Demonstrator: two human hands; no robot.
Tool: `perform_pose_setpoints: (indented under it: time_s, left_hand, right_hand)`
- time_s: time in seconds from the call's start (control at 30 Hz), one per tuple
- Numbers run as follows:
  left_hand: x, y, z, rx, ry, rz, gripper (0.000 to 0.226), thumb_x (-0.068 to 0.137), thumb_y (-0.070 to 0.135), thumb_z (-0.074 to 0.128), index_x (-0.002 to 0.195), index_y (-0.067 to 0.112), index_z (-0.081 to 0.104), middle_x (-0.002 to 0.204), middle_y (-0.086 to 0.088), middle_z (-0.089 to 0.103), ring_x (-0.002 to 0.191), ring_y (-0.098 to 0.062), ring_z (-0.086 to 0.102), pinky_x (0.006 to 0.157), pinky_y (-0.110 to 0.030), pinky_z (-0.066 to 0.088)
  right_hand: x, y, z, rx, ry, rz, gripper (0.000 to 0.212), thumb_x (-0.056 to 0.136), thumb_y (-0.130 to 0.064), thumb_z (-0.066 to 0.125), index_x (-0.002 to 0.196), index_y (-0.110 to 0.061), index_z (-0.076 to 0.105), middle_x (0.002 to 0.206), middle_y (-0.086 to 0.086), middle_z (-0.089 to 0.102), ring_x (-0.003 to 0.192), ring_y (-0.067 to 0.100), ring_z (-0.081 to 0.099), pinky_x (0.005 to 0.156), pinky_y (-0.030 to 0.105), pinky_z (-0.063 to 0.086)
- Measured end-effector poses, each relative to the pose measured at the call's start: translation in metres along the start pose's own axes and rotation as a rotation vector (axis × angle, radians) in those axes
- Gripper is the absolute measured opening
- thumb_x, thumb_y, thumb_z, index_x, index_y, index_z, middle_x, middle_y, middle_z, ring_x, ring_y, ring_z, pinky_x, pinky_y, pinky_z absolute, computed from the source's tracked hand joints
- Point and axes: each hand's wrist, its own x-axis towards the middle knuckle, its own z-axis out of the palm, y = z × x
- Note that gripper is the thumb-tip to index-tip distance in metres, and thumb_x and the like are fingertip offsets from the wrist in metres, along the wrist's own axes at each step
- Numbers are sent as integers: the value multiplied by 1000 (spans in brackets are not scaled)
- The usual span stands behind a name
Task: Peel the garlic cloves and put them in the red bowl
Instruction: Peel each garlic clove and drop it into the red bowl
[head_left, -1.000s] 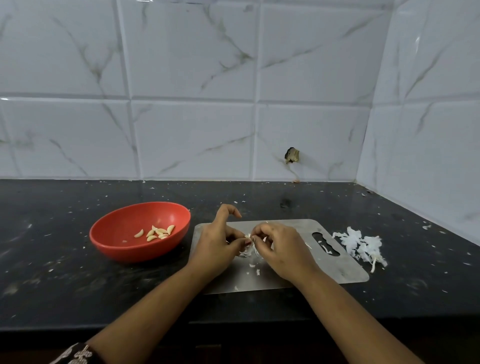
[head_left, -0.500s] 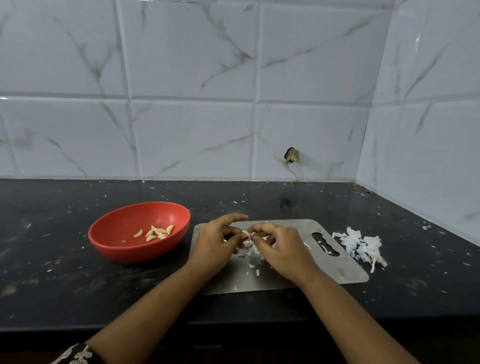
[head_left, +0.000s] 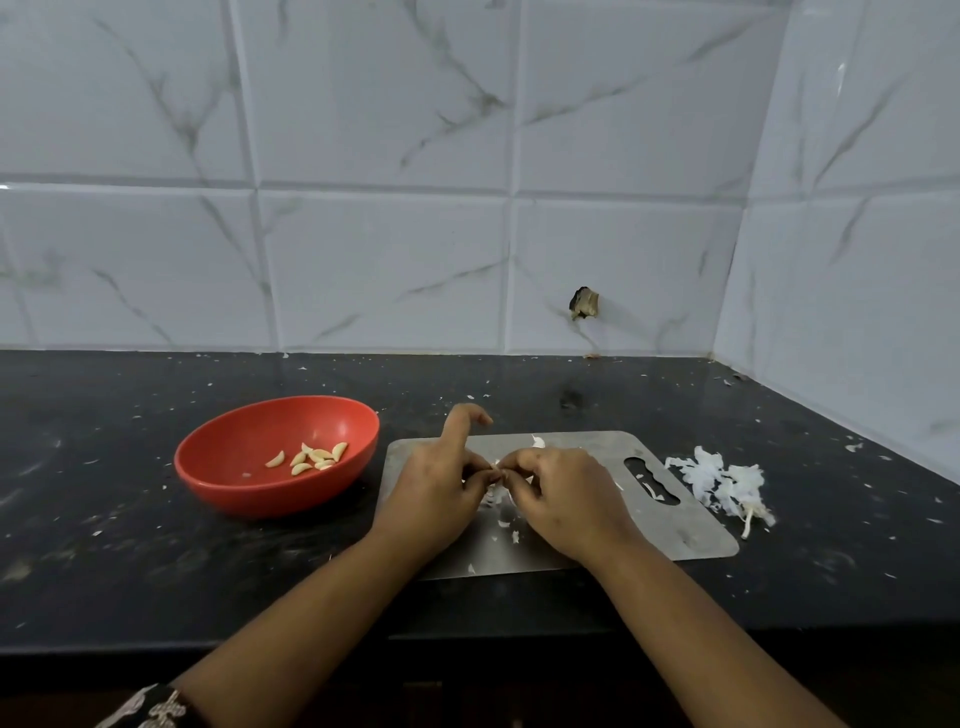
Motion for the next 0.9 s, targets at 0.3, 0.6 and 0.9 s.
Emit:
perform_pose_setpoints:
  time_s: [0.3,0.6,0.9]
  left_hand:
    - [0,3,0,-1,14,4,51,82,6,69,107,32,33,70,7,72,68,1,65,69,-19,51]
    - [0,5,-4,-140,8,-68,48,83,-1,68,110,26,39,70,1,71,65,-6,68,70,-24,56]
    - [4,2,-3,-155,52,-192,18,84,8,71,87,26,70,77,6,72,68,-4,68,70,-29,59]
  right_hand:
    - [-1,-3,1,-66,-31,-39,23,98,-27,51,110,-20,69,98,0,72,85,14,64,74,26,51]
    - [1,0,2,33,0,-37,19,97,-21,55,106,-14,70,95,1,72,80,10,63,66,11,40]
    - [5,12,7,251,194,127,13,94,-18,56,87,-16,67,67,-3,65,56,8,58,54,28,47]
